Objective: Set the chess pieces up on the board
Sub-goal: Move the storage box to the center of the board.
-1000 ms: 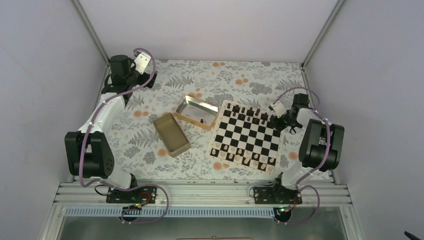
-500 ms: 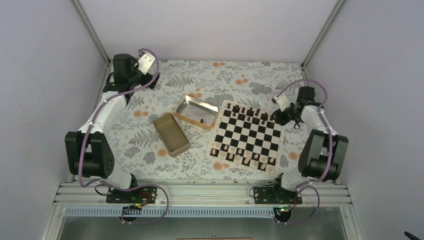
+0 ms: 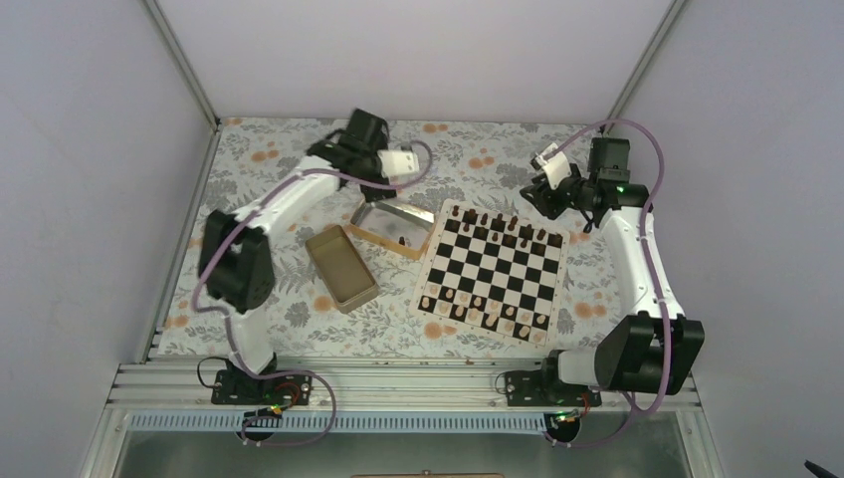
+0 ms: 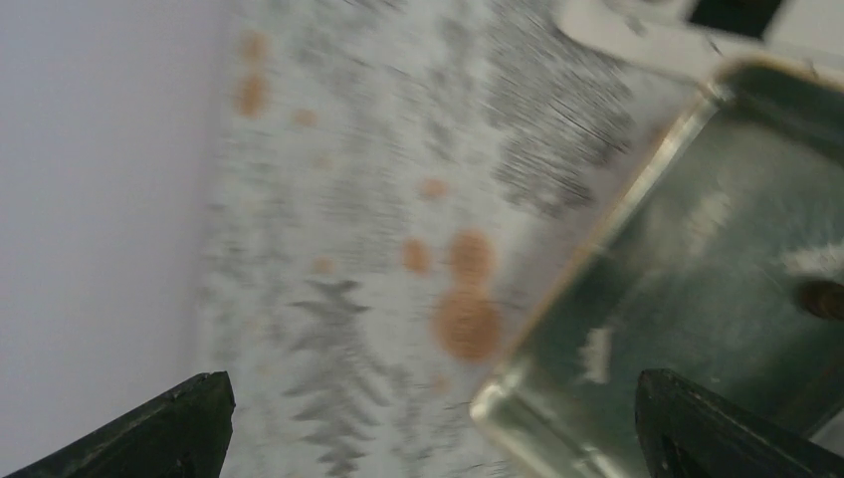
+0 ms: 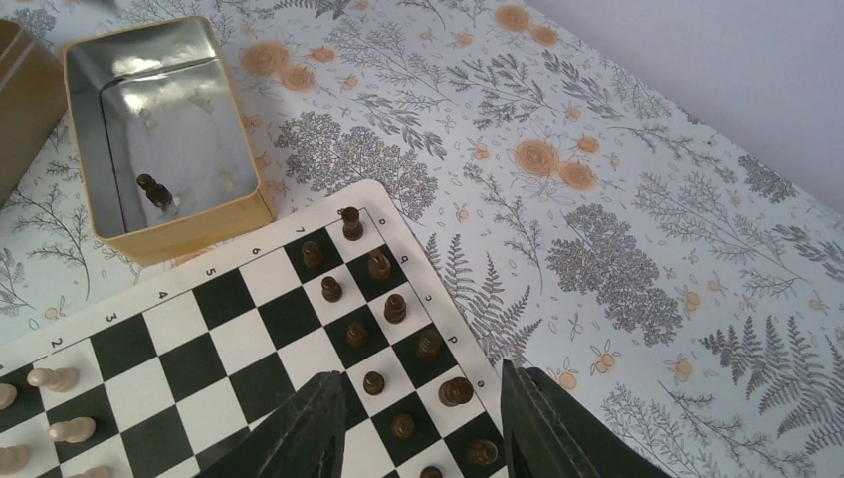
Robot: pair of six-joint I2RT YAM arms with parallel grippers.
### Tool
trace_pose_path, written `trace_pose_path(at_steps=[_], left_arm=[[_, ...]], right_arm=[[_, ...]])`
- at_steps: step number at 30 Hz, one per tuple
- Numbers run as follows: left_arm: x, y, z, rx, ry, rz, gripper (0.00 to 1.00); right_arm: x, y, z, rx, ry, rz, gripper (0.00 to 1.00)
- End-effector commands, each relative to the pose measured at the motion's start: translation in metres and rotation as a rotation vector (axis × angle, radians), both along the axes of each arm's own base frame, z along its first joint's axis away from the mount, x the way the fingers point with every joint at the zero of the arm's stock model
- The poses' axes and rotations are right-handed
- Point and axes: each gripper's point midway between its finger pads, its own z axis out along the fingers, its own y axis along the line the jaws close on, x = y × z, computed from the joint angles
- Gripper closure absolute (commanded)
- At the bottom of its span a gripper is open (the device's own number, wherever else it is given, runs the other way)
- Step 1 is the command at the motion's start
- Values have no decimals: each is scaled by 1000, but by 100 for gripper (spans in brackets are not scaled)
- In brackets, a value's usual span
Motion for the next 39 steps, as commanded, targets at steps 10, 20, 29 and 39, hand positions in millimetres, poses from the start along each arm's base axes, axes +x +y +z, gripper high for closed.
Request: trace_pose_path(at_steps=[10,20,29,39], left_arm=[[-17,-31,-116,330,198,-133,0],[10,-44,-140,340,187,-110,3],[20,-53,-152,332,211,-109,23],[22,-49,-159,328,247,-87,49]], right_arm=[[5,11,-2,78,-16,-19,58],[6,7,-19,49,2,-35,57],[7,4,-21,37,-1,-50,57],[8,2,-24,34,7,-62,57]])
